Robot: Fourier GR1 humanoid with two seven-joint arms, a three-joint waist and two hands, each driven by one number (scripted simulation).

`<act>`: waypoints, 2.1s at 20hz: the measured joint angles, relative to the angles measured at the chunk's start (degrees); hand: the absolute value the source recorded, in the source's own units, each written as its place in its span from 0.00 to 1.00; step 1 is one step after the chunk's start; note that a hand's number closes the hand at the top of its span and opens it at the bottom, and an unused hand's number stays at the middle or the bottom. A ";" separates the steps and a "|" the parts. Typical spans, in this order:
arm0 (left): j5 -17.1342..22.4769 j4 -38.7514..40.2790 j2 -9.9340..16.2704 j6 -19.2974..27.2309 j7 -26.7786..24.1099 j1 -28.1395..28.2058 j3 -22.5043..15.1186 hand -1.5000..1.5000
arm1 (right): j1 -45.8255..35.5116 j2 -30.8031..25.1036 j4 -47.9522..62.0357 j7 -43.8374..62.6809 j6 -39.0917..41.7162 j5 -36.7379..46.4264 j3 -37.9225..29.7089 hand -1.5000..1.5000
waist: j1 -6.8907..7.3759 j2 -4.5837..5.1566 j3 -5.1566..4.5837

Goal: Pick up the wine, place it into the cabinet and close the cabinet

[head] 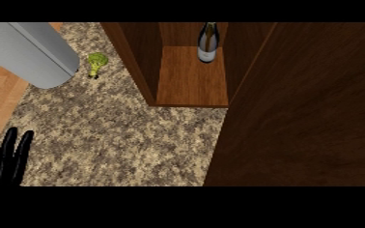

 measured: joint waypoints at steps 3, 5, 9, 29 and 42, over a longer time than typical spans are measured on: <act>1.40 -1.56 1.96 -3.70 -1.26 5.38 3.65 0.00 | -3.13 2.67 -0.22 2.16 -3.07 3.75 4.62 1.00 | 0.35 -0.18 -0.03; 2.76 -1.49 2.64 -6.34 -2.06 7.96 6.64 0.00 | -4.99 3.95 -1.09 3.13 -5.42 8.53 8.02 1.00 | 0.35 -0.23 -0.03; 5.50 -1.66 4.28 -11.51 -2.32 11.80 12.65 0.00 | -11.47 5.09 0.48 4.08 -11.40 16.98 14.13 1.00 | 0.48 -0.19 -0.03; 11.36 1.26 3.00 -27.19 3.94 16.76 27.92 0.00 | -54.02 6.04 38.57 -1.20 -33.90 17.17 8.27 1.00 | 0.59 0.40 0.05; 7.07 -1.28 -0.44 -23.63 12.25 10.52 23.16 0.00 | -61.45 4.57 57.26 -15.14 -24.91 14.66 -2.69 1.00 | -0.02 -0.42 -0.25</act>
